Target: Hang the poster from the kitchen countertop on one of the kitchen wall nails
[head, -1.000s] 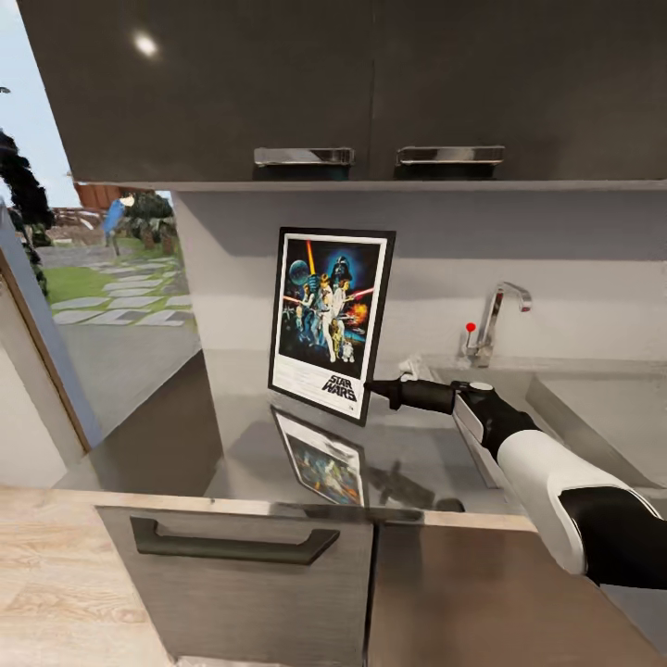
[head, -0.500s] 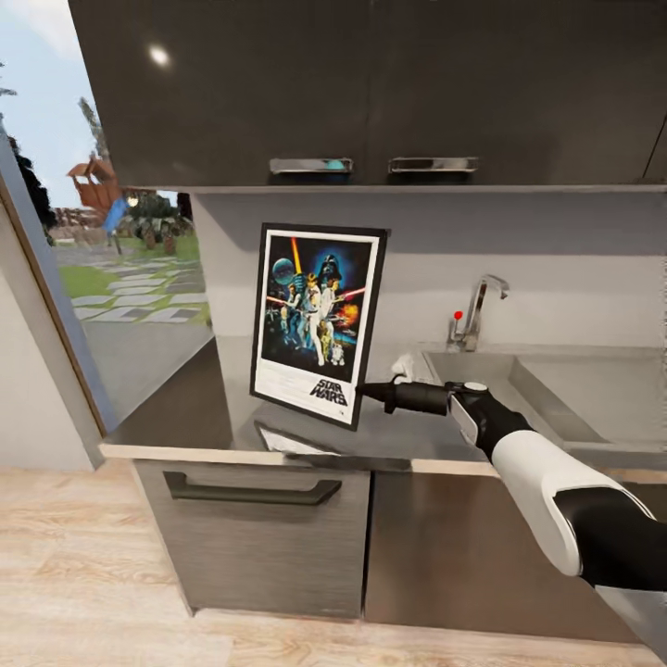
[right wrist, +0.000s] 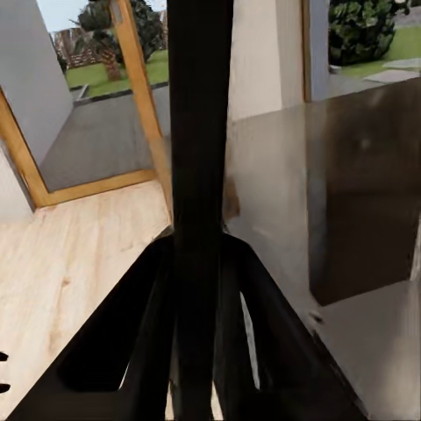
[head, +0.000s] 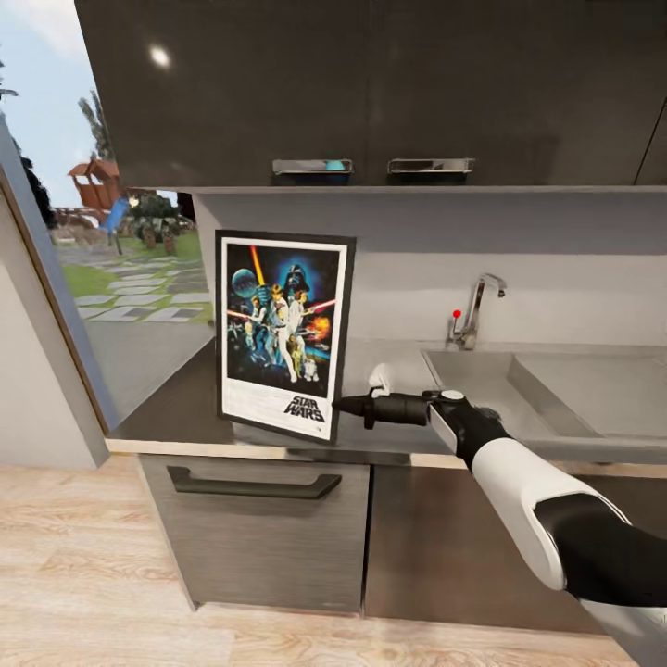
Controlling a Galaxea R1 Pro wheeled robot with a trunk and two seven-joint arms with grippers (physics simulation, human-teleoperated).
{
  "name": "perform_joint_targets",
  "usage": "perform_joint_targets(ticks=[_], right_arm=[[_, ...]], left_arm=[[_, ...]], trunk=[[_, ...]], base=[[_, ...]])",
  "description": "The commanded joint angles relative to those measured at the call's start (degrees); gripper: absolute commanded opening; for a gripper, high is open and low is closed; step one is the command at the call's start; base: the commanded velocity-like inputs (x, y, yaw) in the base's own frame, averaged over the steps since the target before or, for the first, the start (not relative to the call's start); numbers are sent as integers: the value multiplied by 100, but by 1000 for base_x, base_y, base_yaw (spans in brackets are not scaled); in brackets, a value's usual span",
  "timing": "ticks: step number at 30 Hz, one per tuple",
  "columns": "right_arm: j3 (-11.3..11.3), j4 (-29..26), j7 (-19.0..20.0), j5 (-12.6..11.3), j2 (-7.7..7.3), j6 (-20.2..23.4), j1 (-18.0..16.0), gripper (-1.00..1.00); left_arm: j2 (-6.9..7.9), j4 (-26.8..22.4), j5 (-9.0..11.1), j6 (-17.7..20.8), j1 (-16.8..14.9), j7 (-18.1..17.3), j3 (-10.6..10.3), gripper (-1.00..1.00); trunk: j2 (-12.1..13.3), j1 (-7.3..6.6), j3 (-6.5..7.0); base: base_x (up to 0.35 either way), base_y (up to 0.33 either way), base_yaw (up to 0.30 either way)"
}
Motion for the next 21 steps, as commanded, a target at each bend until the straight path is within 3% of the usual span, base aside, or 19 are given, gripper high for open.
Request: perform_joint_targets(ticks=[1, 10, 14, 21], right_arm=[[45, 4, 16, -62, 18, 24, -6, -100], [274, 0, -59, -60, 115, 36, -4, -100], [384, -12, -401, -60, 230, 63, -4, -100], [426, -227, -559, -60, 314, 498, -4, -100]], left_arm=[[13, -2, 48, 8, 2, -69, 4, 100], [114, 100, -29, -3, 2, -176, -34, 100], [204, 242, -62, -7, 2, -191, -56, 100], [258, 273, -68, -8, 2, -194, -59, 100]], trunk=[[-3, 0, -5], [-3, 0, -5], [-3, 0, -5], [-3, 0, -5]], base=[[-1, 7, 0], [47, 185, 0], [82, 274, 0], [77, 285, 0]])
